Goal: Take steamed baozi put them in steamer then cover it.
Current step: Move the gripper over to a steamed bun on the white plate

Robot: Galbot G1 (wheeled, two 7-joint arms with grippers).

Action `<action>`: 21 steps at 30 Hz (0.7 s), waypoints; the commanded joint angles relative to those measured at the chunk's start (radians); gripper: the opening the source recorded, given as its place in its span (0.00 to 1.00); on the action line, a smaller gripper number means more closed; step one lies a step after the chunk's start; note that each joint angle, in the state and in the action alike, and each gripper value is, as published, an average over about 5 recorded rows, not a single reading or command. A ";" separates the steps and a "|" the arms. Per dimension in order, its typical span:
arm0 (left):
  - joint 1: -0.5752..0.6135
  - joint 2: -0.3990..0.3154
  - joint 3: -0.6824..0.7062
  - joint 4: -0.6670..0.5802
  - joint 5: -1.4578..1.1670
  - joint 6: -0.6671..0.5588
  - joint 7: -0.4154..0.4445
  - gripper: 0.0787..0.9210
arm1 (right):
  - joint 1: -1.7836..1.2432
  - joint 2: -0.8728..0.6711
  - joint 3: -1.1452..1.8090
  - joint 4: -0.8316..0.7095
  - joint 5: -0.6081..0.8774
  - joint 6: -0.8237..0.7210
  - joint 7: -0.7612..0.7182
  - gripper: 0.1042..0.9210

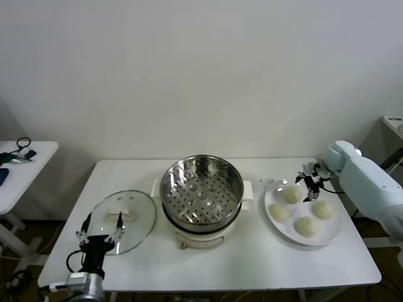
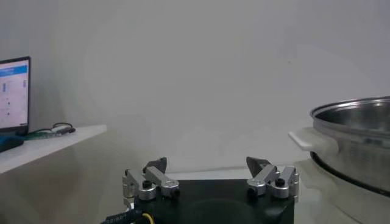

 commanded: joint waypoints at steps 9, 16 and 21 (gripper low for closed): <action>-0.007 0.006 -0.001 0.009 -0.004 0.002 0.000 0.88 | 0.028 0.109 -0.007 -0.134 -0.085 0.023 -0.002 0.88; -0.009 0.008 -0.001 0.010 -0.005 0.003 0.000 0.88 | 0.024 0.108 0.005 -0.136 -0.083 0.031 -0.013 0.78; -0.009 0.007 -0.001 0.008 -0.005 0.004 0.000 0.88 | 0.025 0.107 0.011 -0.135 -0.082 0.034 -0.024 0.74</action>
